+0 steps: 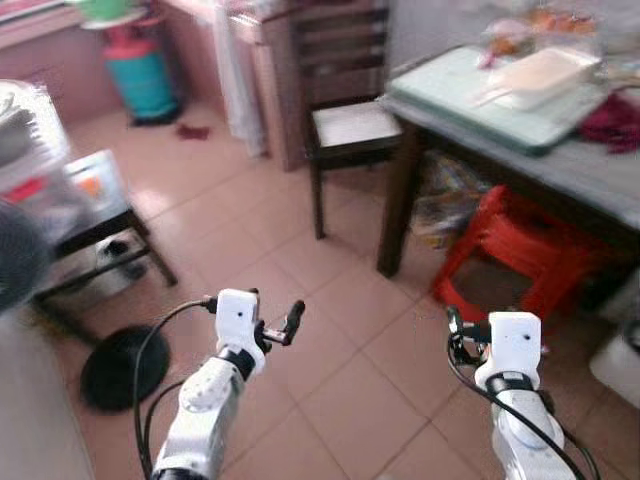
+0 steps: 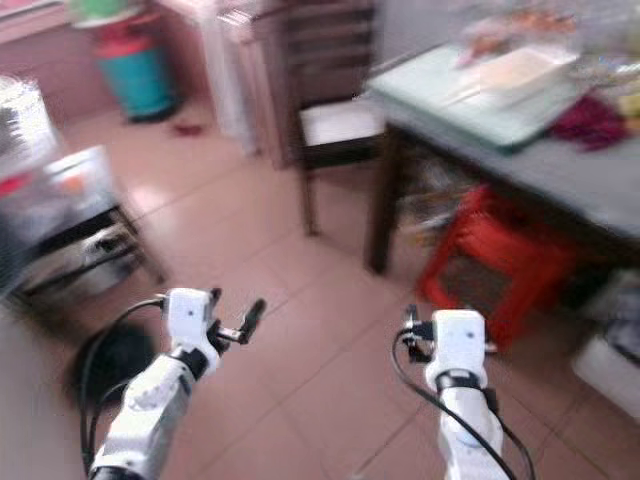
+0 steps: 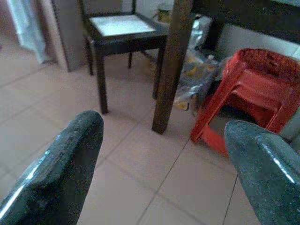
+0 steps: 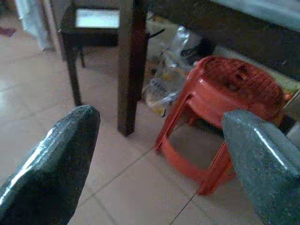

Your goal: Setting the table

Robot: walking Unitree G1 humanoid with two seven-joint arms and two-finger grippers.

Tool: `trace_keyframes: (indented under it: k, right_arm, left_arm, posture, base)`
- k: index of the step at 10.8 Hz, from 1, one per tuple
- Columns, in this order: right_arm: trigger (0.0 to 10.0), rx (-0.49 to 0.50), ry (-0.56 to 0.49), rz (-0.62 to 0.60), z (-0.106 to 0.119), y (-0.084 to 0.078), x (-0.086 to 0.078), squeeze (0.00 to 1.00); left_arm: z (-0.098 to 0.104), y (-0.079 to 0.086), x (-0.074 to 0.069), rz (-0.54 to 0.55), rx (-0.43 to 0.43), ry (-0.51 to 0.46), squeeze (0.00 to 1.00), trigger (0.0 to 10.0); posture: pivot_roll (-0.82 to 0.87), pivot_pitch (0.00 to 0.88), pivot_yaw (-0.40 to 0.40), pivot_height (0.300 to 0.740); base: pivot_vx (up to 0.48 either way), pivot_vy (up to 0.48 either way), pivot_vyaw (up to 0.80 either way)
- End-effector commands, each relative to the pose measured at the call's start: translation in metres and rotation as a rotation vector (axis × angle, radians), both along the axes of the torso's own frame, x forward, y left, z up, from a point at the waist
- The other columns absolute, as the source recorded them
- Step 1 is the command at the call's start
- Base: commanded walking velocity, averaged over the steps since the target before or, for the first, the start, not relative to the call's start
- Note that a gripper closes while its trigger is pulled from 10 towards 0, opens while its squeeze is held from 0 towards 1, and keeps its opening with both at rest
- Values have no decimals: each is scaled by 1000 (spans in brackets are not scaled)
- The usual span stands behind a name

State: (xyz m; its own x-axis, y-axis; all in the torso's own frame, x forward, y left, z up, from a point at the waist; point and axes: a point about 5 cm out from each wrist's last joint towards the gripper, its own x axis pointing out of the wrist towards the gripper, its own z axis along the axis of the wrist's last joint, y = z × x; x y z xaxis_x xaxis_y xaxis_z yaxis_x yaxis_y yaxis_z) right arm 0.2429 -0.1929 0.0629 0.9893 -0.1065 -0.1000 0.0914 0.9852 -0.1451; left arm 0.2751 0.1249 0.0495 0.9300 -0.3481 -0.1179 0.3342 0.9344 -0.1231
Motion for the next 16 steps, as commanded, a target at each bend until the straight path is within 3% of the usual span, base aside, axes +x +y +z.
trace_keyframes:
  k: [1, 4, 8, 10, 16]
  right_arm:
    - [10000, 17, -3, 21, 0, 9, 0, 0]
    - [10000, 20, 1, 30, -1, 11, 2, 0]
    - [10000, 25, -1, 30, -1, 13, 2, 0]
    - [10000, 22, -32, 26, 7, 12, 2, 0]
    - [10000, -14, -112, 37, 34, 9, 6, 0]
  left_arm:
    - [-3, 14, -2, 32, 27, 14, 0, 10000]
    - [-4, 15, -2, 36, 36, 19, 0, 10000]
    - [-5, 20, -1, 56, 52, 19, 0, 10000]
    - [4, 21, 0, 77, 26, -27, 0, 10000]
    - [22, 13, 2, 111, -10, -97, 0, 10000]
  posture:
    - [-71, 122, 84, 740]
    - [-65, 119, 83, 740]
    - [-60, 115, 88, 740]
    - [-67, 118, 88, 740]
    - [-83, 116, 68, 740]
  base:
    - [326, 0, -600]
    - [290, 0, -623]
    - [0, 0, -800]
    - [0, 0, -703]
    - [0, 0, -76]
